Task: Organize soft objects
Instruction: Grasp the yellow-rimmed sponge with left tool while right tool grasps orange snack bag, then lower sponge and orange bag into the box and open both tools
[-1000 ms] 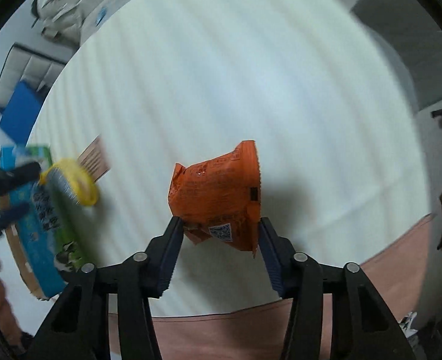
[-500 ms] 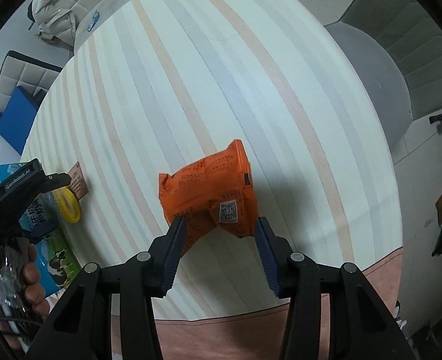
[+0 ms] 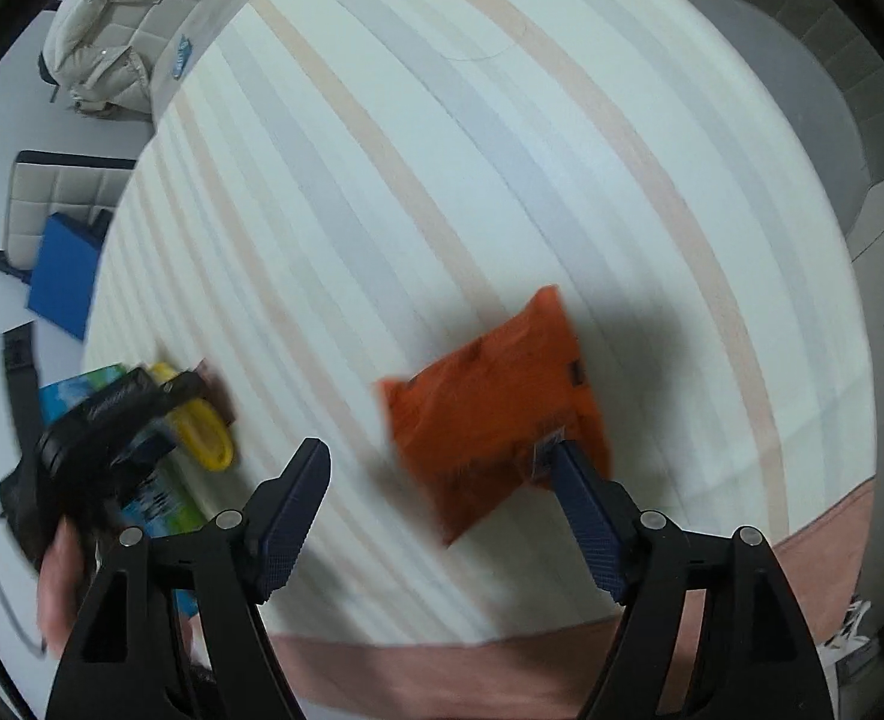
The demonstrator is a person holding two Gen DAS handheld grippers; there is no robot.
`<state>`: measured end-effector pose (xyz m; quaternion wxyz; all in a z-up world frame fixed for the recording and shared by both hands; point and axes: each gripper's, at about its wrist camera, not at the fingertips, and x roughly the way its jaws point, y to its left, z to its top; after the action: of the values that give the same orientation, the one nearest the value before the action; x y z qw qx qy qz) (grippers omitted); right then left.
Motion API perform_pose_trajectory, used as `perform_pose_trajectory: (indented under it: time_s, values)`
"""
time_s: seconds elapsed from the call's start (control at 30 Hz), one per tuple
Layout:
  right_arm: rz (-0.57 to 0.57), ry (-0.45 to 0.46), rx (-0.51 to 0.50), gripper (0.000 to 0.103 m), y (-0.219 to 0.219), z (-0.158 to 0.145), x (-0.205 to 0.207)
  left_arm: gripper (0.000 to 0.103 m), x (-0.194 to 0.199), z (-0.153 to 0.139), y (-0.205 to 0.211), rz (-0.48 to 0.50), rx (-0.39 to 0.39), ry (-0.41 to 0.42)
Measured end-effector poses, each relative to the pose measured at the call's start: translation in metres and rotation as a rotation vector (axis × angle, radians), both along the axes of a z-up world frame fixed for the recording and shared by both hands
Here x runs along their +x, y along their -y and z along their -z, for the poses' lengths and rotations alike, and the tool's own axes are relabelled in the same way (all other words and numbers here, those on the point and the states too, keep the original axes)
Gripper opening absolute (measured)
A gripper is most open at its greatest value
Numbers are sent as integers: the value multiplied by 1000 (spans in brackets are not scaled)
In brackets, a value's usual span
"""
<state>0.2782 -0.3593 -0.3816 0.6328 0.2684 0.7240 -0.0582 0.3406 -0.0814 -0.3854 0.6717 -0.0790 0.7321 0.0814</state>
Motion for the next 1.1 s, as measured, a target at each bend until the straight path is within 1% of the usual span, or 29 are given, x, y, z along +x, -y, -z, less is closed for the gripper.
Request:
perform_pose_trajectory:
  time_s: [0.1, 0.17, 0.27, 0.37, 0.4, 0.5, 0.57, 0.6, 0.63, 0.67, 0.73, 0.8, 0.9, 1.0, 1.1]
  values:
    - [-140, -5, -112, 79, -15, 3, 8, 52, -18, 1, 18, 103, -24, -9]
    - [-210, -33, -140, 78, -21, 8, 7, 52, -31, 2, 25, 154, -48, -21]
    - [-302, -11, -179, 78, -29, 5, 3, 52, -40, 4, 28, 194, -73, -40]
    - [-372, 22, -218, 79, -38, 1, 2, 52, -45, 8, 27, 221, -71, -39]
    - [-388, 19, -220, 79, -41, 3, 1, 52, -49, 9, 30, 226, -67, -39]
    - [-393, 8, -203, 77, -45, 11, -2, 52, -49, 8, 31, 233, -67, -33]
    - [-395, 22, -215, 71, -44, 14, -4, 51, -49, 6, 35, 238, -71, -24]
    - [-396, 26, -231, 66, -48, 13, -4, 51, -51, 5, 34, 244, -73, -18]
    - [-394, 31, -235, 62, -49, 11, -8, 50, -55, 3, 41, 248, -72, -15]
    - [-390, 35, -239, 61, -50, 9, -10, 50, -57, 0, 46, 251, -77, -12]
    - [-377, 44, -242, 58, -59, 4, -13, 50, -63, -4, 42, 249, -92, -2]
    - [-355, 61, -221, 57, -59, -5, -18, 50, -67, -14, 40, 251, -106, 18]
    - [-326, 102, -165, 57, -58, -27, -23, 50, -75, -40, 37, 259, -130, 66]
    - [-320, 161, -125, 57, -65, -57, -27, 50, -85, -78, 28, 272, -159, 131]
    - [-319, 222, -79, 57, -81, -92, -35, 50, -97, -121, 8, 283, -188, 198]
